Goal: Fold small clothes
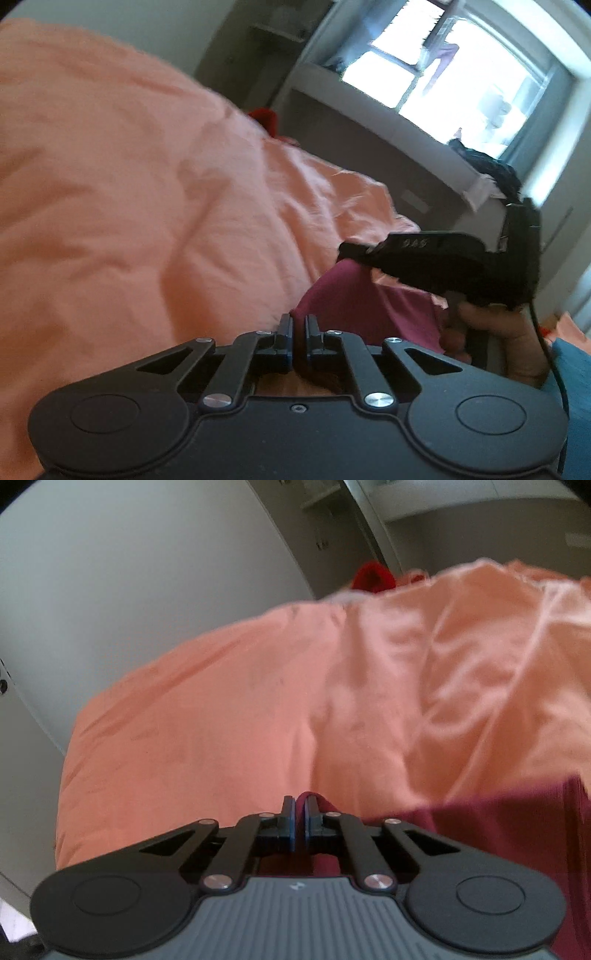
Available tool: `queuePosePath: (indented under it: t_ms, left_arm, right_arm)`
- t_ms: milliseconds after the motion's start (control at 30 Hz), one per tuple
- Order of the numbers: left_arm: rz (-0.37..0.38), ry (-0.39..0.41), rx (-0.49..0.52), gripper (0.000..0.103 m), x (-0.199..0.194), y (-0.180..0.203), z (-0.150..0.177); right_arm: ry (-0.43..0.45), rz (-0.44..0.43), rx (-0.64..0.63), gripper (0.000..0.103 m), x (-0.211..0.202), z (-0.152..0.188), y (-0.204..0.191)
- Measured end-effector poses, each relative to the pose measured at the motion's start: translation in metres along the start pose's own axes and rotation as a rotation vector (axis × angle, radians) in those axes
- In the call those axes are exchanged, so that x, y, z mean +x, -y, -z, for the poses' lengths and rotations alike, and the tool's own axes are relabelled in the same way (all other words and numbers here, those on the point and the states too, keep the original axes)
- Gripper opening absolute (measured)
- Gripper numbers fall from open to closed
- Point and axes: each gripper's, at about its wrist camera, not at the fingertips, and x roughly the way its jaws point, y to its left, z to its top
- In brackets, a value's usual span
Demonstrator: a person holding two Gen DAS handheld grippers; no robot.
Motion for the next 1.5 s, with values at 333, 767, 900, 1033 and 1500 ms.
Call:
queuePosePath:
  t_ms: [333,767,900,1033,1500]
  left_arm:
    - [-0.002,-0.003,0.015,0.020,-0.005,0.001,-0.001]
    - [-0.111,0.133,0.232,0.081,-0.037,0.033,0.011]
    - [-0.096,0.157,0.258,0.093,-0.056,0.040,0.024]
    - [-0.050,0.181,0.281,0.100,-0.076,0.050,0.042]
    - [0.045,0.273,0.598,0.102,-0.184,0.098,0.133]
  right_arm:
    - [-0.016,0.069,-0.017,0.052,-0.009,-0.002,-0.006]
    - [0.044,0.312,-0.263,0.103,-0.194,0.079,-0.029]
    - [0.110,0.389,-0.310,0.103,-0.256,0.132,-0.035]
    - [0.192,0.472,-0.319,0.103,-0.308,0.189,-0.038]
    - [0.180,0.657,-0.524,0.103,-0.370,0.334,-0.074]
